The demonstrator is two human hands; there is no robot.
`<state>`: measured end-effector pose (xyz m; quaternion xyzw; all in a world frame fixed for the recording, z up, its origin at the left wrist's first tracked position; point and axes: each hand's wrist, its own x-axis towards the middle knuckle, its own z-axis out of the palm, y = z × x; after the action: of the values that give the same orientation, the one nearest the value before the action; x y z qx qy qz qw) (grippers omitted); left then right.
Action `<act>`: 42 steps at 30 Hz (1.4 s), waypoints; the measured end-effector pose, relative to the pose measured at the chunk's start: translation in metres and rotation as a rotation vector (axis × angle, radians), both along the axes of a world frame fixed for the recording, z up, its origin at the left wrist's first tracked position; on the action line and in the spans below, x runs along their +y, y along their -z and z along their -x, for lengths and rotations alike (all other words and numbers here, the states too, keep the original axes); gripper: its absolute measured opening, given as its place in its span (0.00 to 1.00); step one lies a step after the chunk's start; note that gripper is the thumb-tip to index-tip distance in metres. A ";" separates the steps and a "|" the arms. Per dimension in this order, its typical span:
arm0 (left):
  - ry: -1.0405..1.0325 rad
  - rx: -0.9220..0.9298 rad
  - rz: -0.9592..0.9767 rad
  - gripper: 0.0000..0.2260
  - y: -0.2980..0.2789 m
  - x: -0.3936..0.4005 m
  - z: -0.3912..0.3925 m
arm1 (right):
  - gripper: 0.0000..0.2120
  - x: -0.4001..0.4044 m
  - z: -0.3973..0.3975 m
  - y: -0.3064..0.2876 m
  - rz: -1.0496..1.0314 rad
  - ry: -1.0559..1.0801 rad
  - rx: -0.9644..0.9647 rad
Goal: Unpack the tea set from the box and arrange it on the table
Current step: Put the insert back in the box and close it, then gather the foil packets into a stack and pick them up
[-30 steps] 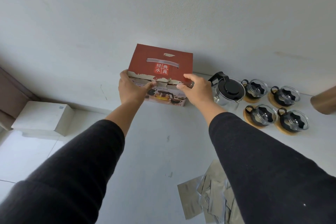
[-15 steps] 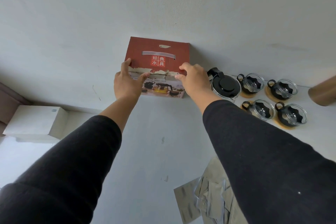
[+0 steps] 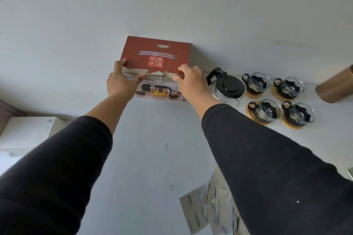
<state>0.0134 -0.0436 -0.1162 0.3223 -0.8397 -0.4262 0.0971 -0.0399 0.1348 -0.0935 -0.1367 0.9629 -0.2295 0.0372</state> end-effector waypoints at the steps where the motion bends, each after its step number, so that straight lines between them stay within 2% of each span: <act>1: 0.005 0.001 -0.030 0.34 0.000 -0.001 0.000 | 0.19 0.000 -0.001 -0.001 -0.007 0.003 -0.009; 3: 0.023 -0.016 -0.069 0.35 0.000 -0.002 -0.001 | 0.21 0.002 -0.003 -0.005 -0.035 0.000 -0.031; 6: 0.024 0.002 -0.017 0.37 -0.003 0.005 -0.007 | 0.24 0.008 -0.008 -0.013 -0.064 -0.006 -0.044; 10: -0.030 0.072 0.032 0.32 -0.017 0.030 -0.017 | 0.25 0.023 -0.019 -0.031 -0.037 0.019 0.004; 21: 0.223 0.198 0.024 0.24 -0.059 0.114 -0.074 | 0.19 0.092 -0.097 -0.081 -0.008 0.234 0.101; 25: 0.306 0.074 -0.036 0.25 -0.054 0.147 -0.105 | 0.19 0.130 -0.133 -0.071 -0.008 0.296 0.045; 31: 0.479 -0.229 -0.025 0.30 -0.027 0.201 -0.139 | 0.21 0.195 -0.162 -0.043 -0.035 0.312 -0.097; 34: 0.517 -0.389 -0.028 0.38 -0.002 0.224 -0.158 | 0.27 0.230 -0.175 -0.023 -0.067 0.319 -0.259; 38: 0.549 -0.558 -0.066 0.54 0.029 0.253 -0.186 | 0.40 0.270 -0.192 0.006 -0.112 0.374 -0.476; 42: 0.643 -0.710 0.115 0.65 0.051 0.277 -0.206 | 0.48 0.291 -0.208 0.024 -0.200 0.402 -0.647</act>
<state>0.2195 0.2335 -0.1673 0.1662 -0.9002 -0.2511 -0.3144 0.1684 0.4255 -0.1180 0.1383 0.9267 -0.1686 0.3061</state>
